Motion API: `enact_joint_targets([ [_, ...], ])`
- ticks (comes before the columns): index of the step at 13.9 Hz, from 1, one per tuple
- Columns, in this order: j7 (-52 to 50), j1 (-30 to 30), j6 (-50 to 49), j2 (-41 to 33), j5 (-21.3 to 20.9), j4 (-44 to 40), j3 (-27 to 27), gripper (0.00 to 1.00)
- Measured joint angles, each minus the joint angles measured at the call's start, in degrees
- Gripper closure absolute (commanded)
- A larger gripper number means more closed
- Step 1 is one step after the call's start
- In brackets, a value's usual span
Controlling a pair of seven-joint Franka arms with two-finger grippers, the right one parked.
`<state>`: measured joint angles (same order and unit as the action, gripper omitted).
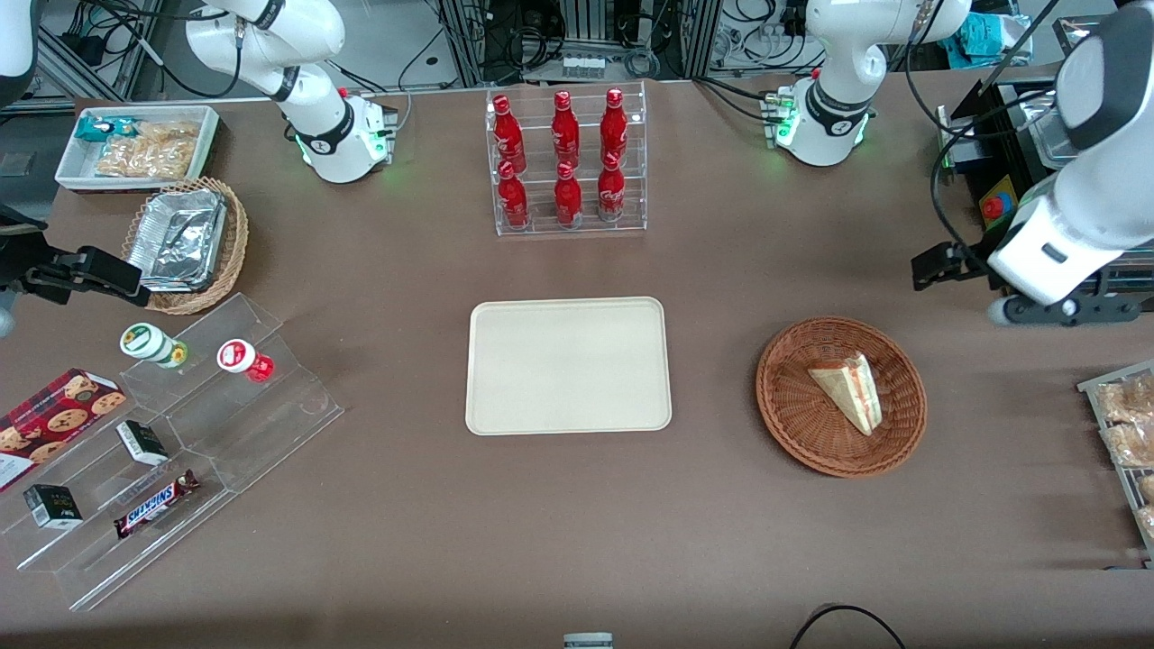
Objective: Place sandwich from basket to tray
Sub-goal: 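Move the left gripper down over the wrapped sandwich in the basket, then close the left gripper on the wrapped sandwich and lift it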
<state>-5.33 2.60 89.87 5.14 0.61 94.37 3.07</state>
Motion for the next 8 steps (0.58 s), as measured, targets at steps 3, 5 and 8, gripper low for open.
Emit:
enact_joint_targets([
  [3,0.0,0.0,5.9,4.5,0.0,3.3,0.0,0.00],
  [5,-0.4,0.0,16.3,5.9,0.0,9.7,0.1,0.00],
  [8,-5.2,0.0,31.0,6.7,0.0,19.9,0.1,0.00],
])
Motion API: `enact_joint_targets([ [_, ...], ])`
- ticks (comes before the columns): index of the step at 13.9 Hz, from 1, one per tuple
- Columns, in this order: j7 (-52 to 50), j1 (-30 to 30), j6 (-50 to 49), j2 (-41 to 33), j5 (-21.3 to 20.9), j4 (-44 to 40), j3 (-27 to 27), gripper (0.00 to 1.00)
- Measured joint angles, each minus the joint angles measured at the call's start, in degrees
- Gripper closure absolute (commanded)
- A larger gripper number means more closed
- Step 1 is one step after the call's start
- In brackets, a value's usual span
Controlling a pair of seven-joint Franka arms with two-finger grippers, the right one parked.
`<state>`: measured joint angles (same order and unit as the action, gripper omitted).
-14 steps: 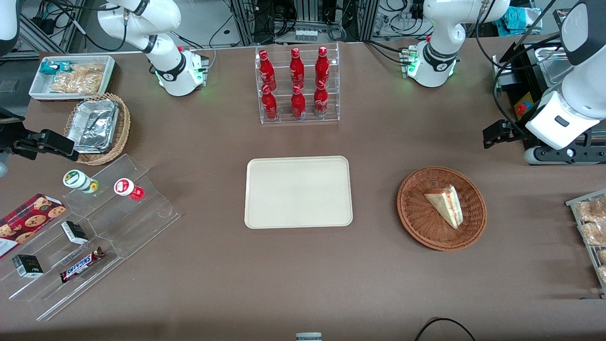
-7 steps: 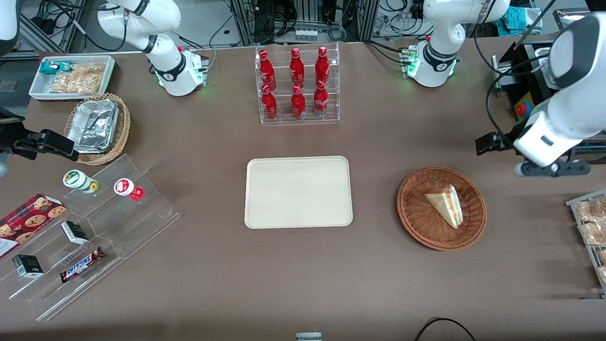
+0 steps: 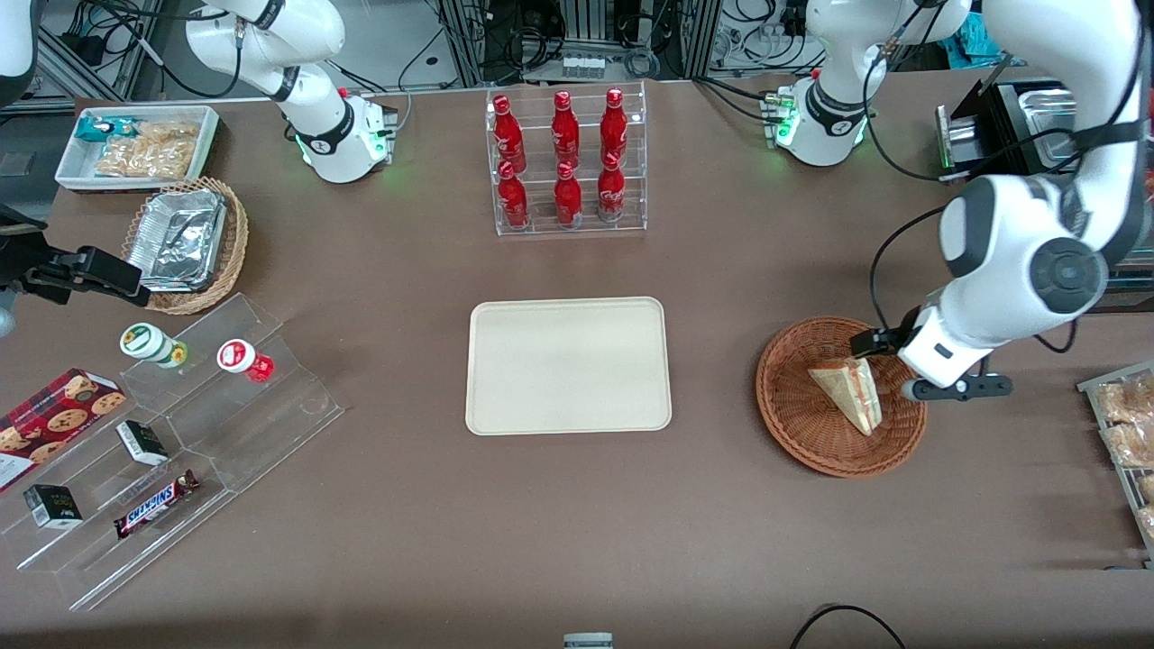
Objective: Place sandwich from basket to tray
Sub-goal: 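Close the left gripper on the wrapped sandwich and lift it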
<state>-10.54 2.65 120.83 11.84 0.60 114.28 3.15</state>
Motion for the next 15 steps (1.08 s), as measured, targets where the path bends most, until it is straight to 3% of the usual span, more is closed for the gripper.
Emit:
enact_joint_targets([
  [3,-9.0,0.0,7.0,0.0,0.0,5.2,0.0,0.00],
  [8,-30.5,0.2,10.1,0.2,0.0,6.7,0.3,0.00],
  [13,-35.0,0.8,16.3,2.7,0.0,8.5,0.3,0.00],
  [14,-35.1,0.8,17.3,3.7,0.0,8.6,0.3,0.11],
  [15,-35.1,0.8,18.2,4.6,0.0,8.6,0.3,0.43],
])
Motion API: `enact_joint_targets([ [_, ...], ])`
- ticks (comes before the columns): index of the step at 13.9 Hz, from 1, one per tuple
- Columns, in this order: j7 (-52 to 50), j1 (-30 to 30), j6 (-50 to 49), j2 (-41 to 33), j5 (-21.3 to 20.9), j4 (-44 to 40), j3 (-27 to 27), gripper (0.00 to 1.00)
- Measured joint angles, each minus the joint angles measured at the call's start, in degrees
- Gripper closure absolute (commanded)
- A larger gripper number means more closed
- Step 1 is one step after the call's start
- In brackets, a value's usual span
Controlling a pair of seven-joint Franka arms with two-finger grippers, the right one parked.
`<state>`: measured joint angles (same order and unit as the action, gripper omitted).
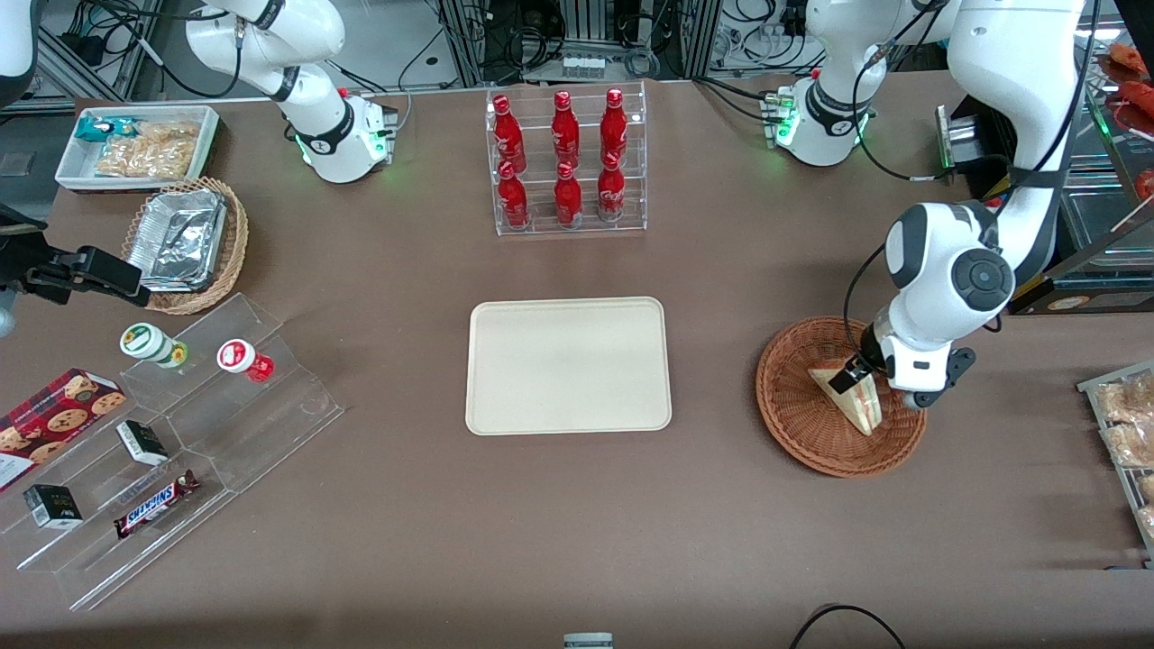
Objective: Place sandwich from basket to tray
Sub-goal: 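Close the left gripper on the wrapped sandwich and lift it, then carry the sandwich with the left gripper over the cream tray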
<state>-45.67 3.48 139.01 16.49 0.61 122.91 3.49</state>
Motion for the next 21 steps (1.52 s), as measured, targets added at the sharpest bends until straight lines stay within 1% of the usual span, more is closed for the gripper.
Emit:
enact_joint_targets([
  [1,0.0,0.0,0.6,0.7,0.0,0.0,0.0,0.72],
  [2,0.0,0.0,0.8,1.1,0.0,0.0,0.0,0.85],
  [3,0.0,0.0,0.8,1.3,0.0,0.0,0.0,0.88],
  [4,0.0,0.0,0.8,1.2,0.0,0.0,0.0,0.91],
  [7,2.4,0.0,0.0,0.6,-0.1,-0.4,0.0,0.92],
  [9,6.9,0.0,-5.4,-1.3,-0.1,-1.8,0.0,0.92],
  [12,15.8,1.6,-16.4,-3.9,-0.1,-7.5,1.2,0.90],
  [13,19.7,2.9,-19.4,-3.8,0.0,-9.8,1.6,0.90],
  [14,22.3,4.8,-21.3,-3.4,0.0,-11.8,2.1,0.93],
  [15,23.1,7.2,-22.2,-2.6,0.0,-13.7,2.5,0.94],
  [17,20.4,12.7,-22.4,0.0,0.1,-16.9,2.9,0.96],
  [21,9.9,23.3,-22.4,7.4,0.1,-24.6,3.1,0.96],
])
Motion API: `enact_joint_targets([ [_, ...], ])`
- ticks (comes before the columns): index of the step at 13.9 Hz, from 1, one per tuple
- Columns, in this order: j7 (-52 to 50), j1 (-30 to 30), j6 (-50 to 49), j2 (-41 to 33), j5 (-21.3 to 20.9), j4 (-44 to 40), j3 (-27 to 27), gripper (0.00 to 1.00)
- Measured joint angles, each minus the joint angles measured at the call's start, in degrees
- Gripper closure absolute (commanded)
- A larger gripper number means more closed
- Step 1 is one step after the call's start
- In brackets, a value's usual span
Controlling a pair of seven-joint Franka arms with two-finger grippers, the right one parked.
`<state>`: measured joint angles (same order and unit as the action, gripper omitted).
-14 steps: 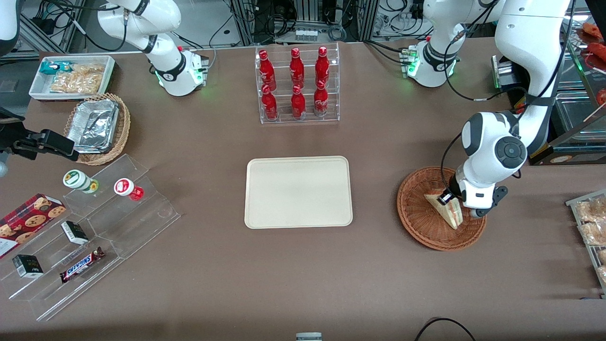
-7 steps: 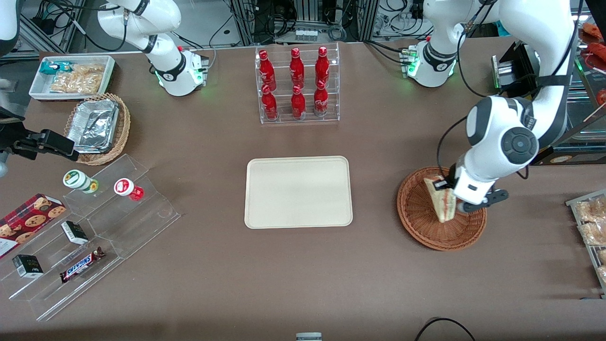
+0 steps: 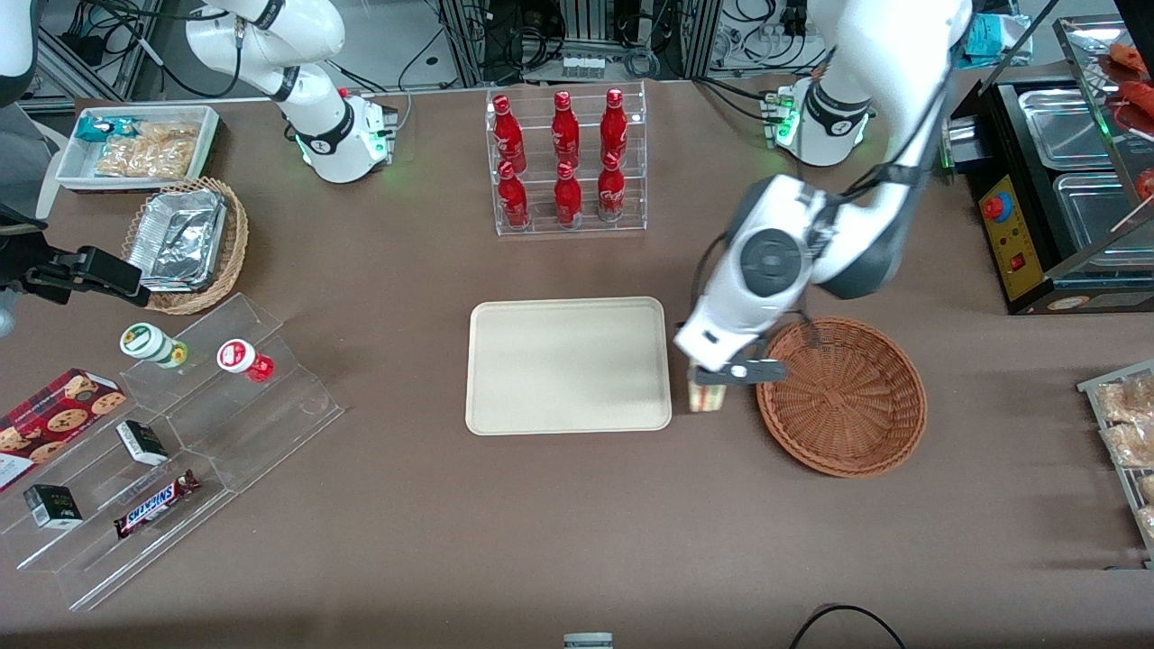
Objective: Place sandwich from basket to tray
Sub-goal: 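Carry the sandwich with the left gripper over the cream tray, then lower the sandwich onto the tray and open the left gripper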
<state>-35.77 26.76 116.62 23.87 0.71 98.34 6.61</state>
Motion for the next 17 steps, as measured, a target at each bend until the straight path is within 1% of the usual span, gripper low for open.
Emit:
enact_joint_targets([
  [4,-11.9,8.8,0.4,8.3,0.0,-8.8,0.1,0.96],
  [7,-16.7,13.6,2.3,13.8,0.0,-14.6,0.0,0.96],
  [10,-17.5,15.3,3.5,16.9,-0.1,-17.5,0.0,0.97],
  [13,-17.5,15.4,4.8,18.3,-2.3,-17.8,0.0,0.97],
  [14,-17.5,15.5,4.9,18.6,-2.7,-17.8,0.0,0.95],
  [15,-17.5,15.6,5.0,18.8,-2.8,-17.8,0.0,0.92],
  [16,-17.5,16.0,5.2,19.0,-2.8,-17.8,0.0,0.83],
  [17,-17.6,16.4,5.7,19.3,-2.8,-17.8,0.0,0.62],
])
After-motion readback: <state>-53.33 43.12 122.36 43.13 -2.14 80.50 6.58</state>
